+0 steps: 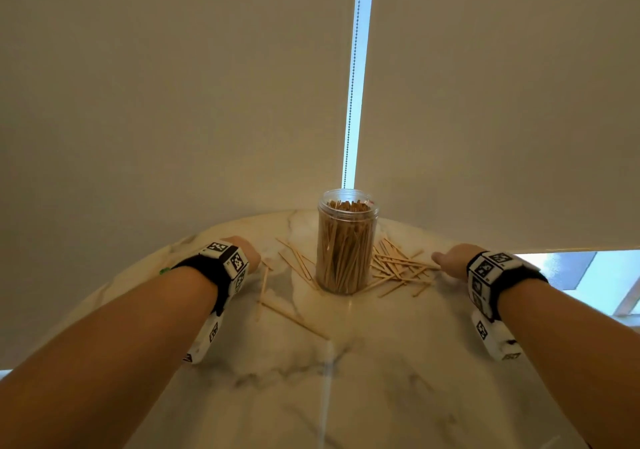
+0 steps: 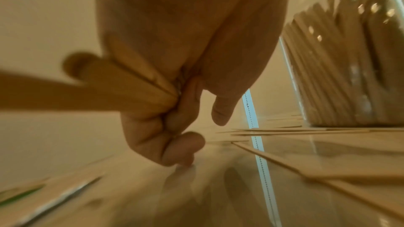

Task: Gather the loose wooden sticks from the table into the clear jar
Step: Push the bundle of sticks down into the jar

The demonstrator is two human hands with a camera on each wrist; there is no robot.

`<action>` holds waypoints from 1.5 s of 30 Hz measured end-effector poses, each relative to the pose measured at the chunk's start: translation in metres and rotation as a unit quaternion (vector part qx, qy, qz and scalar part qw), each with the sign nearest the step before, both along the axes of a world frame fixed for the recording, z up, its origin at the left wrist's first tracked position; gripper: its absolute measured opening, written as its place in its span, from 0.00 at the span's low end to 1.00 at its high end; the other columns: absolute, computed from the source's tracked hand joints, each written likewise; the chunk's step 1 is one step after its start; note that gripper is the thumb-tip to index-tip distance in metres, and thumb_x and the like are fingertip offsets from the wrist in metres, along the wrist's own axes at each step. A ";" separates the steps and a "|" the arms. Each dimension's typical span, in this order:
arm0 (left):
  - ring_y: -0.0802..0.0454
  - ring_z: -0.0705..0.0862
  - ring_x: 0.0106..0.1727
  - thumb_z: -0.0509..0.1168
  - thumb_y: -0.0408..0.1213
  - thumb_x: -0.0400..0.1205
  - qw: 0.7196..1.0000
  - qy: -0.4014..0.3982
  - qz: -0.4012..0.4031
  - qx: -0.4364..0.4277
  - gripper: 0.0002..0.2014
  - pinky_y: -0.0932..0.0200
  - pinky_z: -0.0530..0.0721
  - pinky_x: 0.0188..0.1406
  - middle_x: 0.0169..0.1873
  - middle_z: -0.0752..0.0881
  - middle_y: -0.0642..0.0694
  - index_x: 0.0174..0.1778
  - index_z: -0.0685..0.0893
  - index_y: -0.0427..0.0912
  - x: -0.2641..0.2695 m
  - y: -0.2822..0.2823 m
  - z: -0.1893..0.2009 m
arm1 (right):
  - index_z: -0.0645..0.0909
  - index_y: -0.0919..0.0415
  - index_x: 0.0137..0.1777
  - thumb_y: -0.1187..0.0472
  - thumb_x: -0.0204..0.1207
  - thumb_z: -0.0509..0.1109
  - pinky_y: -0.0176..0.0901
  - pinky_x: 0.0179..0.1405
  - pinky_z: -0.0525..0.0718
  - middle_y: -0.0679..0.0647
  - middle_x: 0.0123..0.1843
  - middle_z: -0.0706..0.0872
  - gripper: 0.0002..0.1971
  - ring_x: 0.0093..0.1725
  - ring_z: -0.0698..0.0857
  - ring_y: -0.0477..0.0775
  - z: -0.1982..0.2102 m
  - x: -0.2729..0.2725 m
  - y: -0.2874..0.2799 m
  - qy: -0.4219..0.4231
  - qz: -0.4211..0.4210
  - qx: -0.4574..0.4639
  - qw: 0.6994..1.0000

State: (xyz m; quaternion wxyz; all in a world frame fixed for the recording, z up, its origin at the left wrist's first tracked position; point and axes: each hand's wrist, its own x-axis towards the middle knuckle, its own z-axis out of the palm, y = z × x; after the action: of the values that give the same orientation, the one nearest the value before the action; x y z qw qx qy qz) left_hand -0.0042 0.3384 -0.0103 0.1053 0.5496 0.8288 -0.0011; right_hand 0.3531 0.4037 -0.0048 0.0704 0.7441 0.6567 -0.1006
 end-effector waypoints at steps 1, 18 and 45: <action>0.43 0.78 0.73 0.52 0.46 0.91 1.000 0.004 -0.002 -0.004 0.22 0.56 0.75 0.66 0.72 0.80 0.38 0.74 0.78 0.34 0.002 0.009 -0.002 | 0.72 0.69 0.79 0.41 0.90 0.46 0.50 0.75 0.71 0.64 0.79 0.76 0.34 0.77 0.75 0.61 0.000 -0.006 0.008 0.006 0.004 0.003 1.000; 0.47 0.80 0.48 0.61 0.63 0.83 0.997 0.043 -0.059 -0.020 0.30 0.57 0.78 0.47 0.47 0.82 0.43 0.63 0.83 0.37 0.050 0.062 -0.019 | 0.87 0.63 0.53 0.41 0.77 0.73 0.42 0.43 0.79 0.54 0.45 0.86 0.22 0.44 0.83 0.53 -0.020 -0.091 0.045 0.026 0.143 0.027 0.989; 0.45 0.82 0.69 0.59 0.33 0.89 0.989 0.090 -0.117 -0.014 0.15 0.57 0.79 0.64 0.68 0.83 0.41 0.69 0.81 0.36 0.079 -0.143 -0.011 | 0.81 0.61 0.54 0.65 0.84 0.62 0.42 0.47 0.79 0.60 0.51 0.83 0.06 0.53 0.85 0.59 -0.008 -0.061 -0.152 -0.025 0.177 0.052 0.983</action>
State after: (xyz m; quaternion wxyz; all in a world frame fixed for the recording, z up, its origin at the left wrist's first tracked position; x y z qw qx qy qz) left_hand 0.0749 0.1959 -0.0216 0.0372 0.6392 0.7646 -0.0739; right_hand 0.2920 0.2514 -0.0125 0.0651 0.6210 0.7804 -0.0336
